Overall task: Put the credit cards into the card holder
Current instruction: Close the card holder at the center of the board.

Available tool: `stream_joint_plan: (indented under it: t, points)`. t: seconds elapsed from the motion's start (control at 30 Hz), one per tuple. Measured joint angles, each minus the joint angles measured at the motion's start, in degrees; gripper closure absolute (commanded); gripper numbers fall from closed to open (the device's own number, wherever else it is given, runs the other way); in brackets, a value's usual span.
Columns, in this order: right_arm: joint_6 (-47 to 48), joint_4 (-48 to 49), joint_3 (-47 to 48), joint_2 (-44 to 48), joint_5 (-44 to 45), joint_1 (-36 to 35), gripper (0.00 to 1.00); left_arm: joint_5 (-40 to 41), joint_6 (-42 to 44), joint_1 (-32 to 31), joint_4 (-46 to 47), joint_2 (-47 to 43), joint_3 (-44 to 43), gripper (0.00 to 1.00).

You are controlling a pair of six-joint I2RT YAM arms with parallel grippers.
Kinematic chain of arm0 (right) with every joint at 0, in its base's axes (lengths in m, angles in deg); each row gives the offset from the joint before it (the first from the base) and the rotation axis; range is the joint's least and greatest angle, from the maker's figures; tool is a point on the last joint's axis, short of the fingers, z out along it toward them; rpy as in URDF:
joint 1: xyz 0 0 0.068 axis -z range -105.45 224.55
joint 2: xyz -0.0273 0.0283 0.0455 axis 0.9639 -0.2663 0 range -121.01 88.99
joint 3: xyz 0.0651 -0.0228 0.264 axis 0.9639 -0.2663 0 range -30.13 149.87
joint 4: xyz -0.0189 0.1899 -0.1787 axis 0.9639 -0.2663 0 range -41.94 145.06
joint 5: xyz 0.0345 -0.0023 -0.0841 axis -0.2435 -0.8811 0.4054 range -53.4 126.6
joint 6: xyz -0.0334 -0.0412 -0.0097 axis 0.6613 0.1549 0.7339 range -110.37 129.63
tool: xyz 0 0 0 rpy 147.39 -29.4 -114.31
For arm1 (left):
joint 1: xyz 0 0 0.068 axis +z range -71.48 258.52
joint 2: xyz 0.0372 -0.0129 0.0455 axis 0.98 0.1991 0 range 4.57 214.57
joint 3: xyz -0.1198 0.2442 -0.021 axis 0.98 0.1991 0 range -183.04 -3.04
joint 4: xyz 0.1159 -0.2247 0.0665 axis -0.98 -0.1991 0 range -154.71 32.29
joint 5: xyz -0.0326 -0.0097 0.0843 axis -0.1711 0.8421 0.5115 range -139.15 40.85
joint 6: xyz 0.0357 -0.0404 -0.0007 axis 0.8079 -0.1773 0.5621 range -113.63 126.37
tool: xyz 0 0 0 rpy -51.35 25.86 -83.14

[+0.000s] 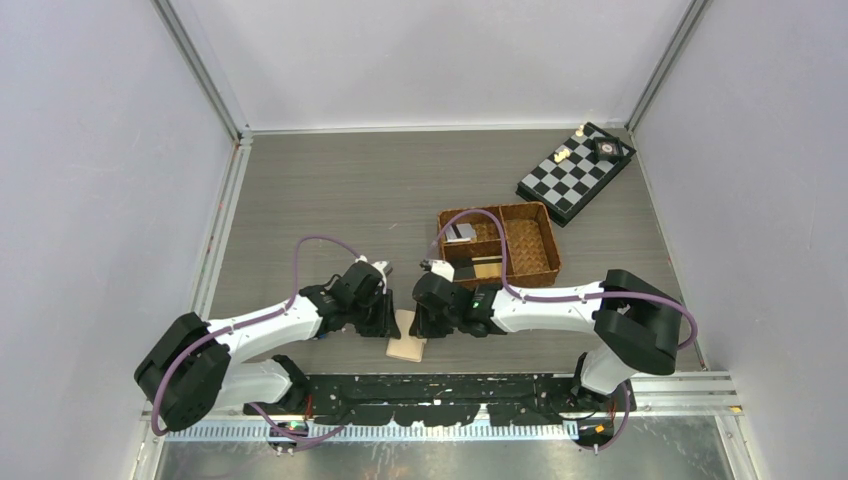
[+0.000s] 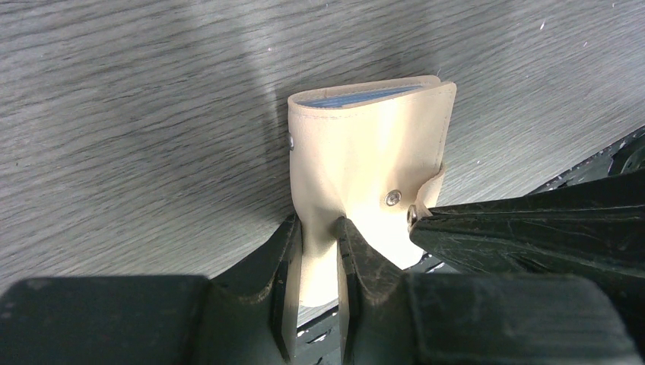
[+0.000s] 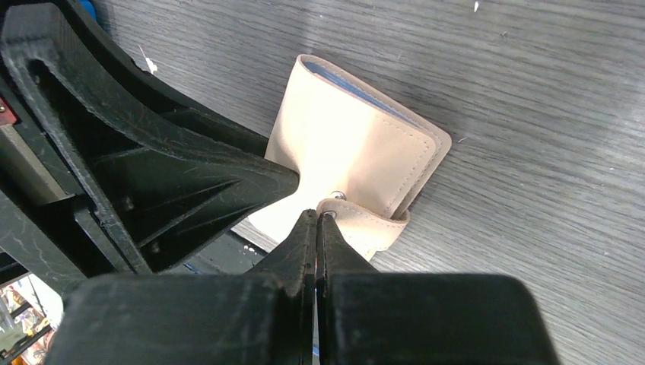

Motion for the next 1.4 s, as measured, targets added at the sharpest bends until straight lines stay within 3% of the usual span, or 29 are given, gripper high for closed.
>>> stream_joint_plan:
  t: [1.4]
  points:
    - [-2.14, -1.55, 2.32, -3.41, 1.20, -0.02, 0.99, 0.33, 0.00, -0.24, -0.07, -0.13, 0.00, 1.00]
